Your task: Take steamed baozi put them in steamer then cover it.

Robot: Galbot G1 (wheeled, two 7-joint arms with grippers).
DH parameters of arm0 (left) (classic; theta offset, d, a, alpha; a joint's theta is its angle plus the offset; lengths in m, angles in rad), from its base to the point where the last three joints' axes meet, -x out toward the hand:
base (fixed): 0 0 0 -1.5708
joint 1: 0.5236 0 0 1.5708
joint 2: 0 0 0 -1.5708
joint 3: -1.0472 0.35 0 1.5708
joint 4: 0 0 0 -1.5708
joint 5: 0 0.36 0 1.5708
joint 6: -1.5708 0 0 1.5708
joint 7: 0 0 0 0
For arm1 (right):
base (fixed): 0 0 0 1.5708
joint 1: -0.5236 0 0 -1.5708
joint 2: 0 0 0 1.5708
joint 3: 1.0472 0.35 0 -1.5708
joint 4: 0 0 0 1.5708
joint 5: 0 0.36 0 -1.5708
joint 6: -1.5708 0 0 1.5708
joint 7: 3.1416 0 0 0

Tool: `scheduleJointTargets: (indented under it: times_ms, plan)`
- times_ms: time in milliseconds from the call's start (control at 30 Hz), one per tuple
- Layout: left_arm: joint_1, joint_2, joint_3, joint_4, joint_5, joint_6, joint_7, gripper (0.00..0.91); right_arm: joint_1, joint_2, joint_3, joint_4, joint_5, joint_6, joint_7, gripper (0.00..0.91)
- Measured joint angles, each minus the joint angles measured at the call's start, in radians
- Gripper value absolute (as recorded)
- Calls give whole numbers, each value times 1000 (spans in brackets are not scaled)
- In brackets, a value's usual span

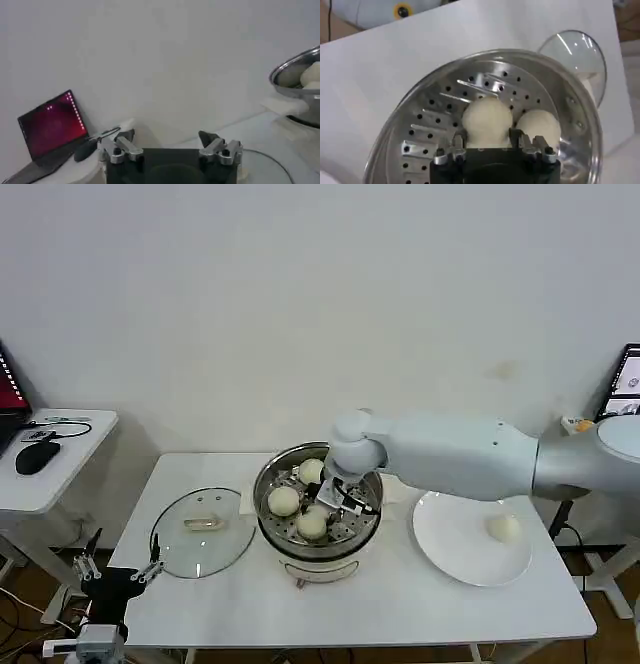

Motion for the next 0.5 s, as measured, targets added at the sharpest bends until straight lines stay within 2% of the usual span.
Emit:
scheduleJointTargets:
  times_ms: [33, 67, 100, 500]
  plan:
    - [0, -1, 0, 0, 0, 0, 0, 907, 0, 0, 0, 1, -3, 2, 0, 665]
    - [0, -1, 1, 0, 0, 0, 0, 907, 0, 0, -1, 1, -5, 5, 0, 846]
    - [0, -2, 1, 0, 0, 0, 0, 907, 0, -1, -2, 2, -6, 8, -1, 907]
    - [-8, 2, 9, -1, 1, 1, 0, 907, 29, -20, 4, 1, 4, 24, 10, 907]
